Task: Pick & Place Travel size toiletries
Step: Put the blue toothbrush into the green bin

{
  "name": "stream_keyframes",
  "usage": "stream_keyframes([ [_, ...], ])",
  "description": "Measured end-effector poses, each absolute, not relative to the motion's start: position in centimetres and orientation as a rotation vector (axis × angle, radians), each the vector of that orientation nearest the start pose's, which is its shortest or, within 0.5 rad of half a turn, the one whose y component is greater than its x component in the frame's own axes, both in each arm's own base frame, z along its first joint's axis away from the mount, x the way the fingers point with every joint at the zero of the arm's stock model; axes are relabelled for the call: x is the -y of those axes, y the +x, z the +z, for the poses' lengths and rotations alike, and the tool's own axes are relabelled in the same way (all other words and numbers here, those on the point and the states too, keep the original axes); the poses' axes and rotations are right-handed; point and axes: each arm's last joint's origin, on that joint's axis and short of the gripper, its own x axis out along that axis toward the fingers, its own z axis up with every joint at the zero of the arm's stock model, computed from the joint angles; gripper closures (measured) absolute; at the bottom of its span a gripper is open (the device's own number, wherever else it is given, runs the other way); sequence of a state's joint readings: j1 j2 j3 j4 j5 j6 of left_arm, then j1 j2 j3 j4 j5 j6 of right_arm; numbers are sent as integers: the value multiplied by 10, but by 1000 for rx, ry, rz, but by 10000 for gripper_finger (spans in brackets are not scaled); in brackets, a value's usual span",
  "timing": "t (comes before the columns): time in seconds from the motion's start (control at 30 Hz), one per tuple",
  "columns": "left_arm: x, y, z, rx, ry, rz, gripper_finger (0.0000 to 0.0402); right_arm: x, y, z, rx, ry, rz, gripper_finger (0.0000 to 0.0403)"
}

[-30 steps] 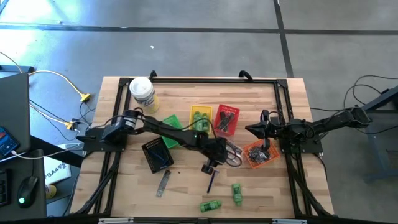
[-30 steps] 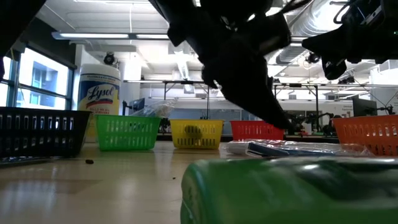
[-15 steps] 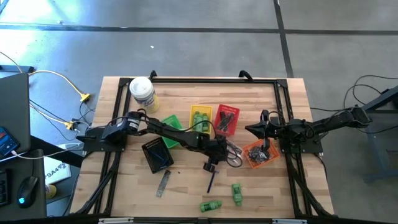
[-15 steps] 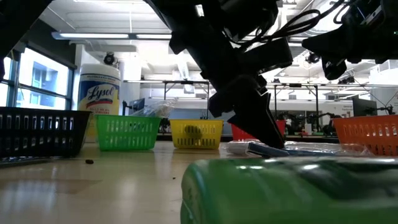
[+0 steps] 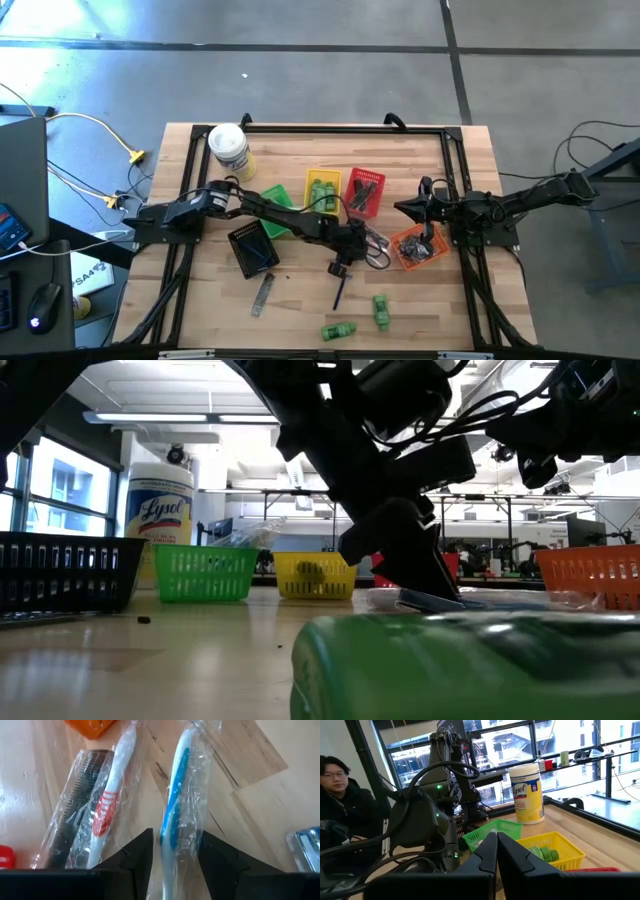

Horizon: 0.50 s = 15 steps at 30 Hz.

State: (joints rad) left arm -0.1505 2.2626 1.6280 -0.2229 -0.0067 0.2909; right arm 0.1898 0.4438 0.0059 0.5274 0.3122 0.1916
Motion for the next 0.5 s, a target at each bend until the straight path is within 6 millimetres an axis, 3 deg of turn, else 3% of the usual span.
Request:
stream_keyframes([
  [0.2,73,479,133,-841,329,-256,271,-15,123,176,98,213,-113,399],
  [0.43,73,478,132,-851,314,-248,380,-15,123,176,99,235,-113,399],
  [0.5,73,478,132,-853,309,-247,384,-15,123,176,99,235,-112,399],
])
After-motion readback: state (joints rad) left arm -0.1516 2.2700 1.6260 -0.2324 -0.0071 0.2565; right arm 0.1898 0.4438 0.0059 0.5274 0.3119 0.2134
